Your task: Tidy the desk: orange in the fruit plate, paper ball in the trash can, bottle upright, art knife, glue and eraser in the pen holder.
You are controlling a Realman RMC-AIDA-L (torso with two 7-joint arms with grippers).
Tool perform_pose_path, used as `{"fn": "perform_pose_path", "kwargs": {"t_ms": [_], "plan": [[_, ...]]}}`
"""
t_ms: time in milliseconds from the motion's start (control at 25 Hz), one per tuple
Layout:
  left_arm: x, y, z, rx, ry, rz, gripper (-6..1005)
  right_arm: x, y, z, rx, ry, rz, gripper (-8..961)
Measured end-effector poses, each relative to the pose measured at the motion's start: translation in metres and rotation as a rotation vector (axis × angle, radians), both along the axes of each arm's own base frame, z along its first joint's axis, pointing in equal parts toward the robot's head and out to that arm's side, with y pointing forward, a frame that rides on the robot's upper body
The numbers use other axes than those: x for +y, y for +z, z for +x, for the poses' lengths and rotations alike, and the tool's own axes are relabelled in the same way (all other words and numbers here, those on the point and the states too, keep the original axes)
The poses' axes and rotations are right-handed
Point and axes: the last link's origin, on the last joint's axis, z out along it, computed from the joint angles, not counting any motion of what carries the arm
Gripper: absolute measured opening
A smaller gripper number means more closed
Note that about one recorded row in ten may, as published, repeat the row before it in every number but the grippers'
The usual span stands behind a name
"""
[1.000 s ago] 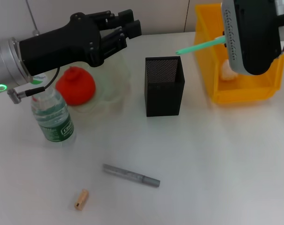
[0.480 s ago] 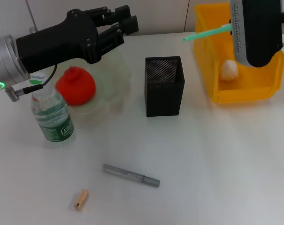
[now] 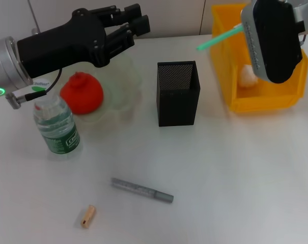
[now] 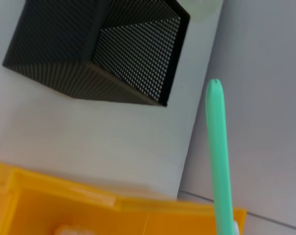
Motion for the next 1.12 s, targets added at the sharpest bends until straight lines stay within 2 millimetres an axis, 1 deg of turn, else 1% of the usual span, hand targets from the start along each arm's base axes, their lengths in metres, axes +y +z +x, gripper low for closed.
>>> {"fn": "perform_pose_path", "kwargs": {"t_ms": [360, 560, 1120], "plan": [[0.001, 0.0, 0.001, 0.0, -0.002, 0.002, 327, -0.001, -0.011, -0.013, -0.09, 0.099, -0.065, 197], [0.001, 0.0, 0.003, -0.001, -0.004, 0.002, 328, -0.001, -0.014, -0.014, -0.16, 0.154, -0.104, 199], [0.0, -0.001, 0.002, -0.01, -0.009, 0.019, 332, -0.001, -0.016, -0.018, -0.25, 0.246, -0.139, 203]]}}
